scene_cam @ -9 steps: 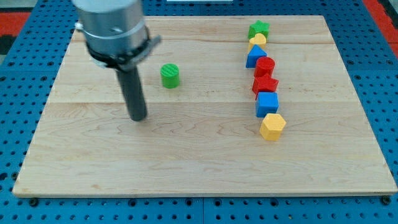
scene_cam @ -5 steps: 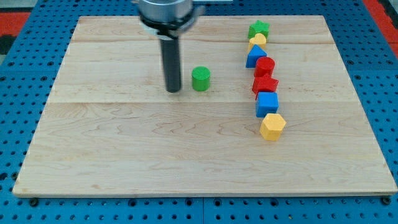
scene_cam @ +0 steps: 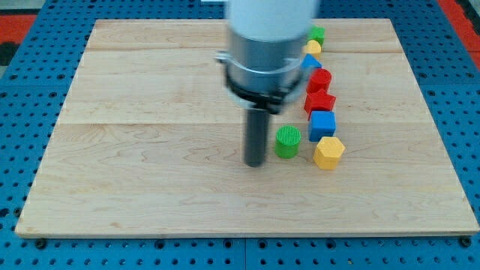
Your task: Place the green circle below the yellow hexagon
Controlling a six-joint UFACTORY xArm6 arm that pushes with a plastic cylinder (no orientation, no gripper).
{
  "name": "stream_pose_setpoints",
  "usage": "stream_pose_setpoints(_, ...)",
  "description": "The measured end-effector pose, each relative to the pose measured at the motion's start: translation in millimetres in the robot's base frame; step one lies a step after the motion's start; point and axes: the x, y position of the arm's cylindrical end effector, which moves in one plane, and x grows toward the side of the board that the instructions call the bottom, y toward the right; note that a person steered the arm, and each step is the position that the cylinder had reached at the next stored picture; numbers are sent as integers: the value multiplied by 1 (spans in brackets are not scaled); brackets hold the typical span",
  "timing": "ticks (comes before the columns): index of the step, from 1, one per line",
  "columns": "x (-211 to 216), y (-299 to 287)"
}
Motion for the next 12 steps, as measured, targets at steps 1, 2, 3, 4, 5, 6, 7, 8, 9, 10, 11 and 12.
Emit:
stream_pose_setpoints(1, -50, 24)
stream_pose_setpoints(2, -59, 91)
stream_pose_setpoints(3, -22, 80)
stream_pose_setpoints(4, -30, 72)
stream_pose_setpoints(5, -32, 51)
stream_pose_setpoints(6, -21, 48)
stream_pose_setpoints(7, 16, 49)
stream_pose_setpoints(8, -13, 2)
stream_pose_setpoints(9, 13, -40)
stream_pose_setpoints(10, 46, -4)
stream_pose_setpoints(11, 44, 84)
stream_pose_setpoints(12, 46, 94)
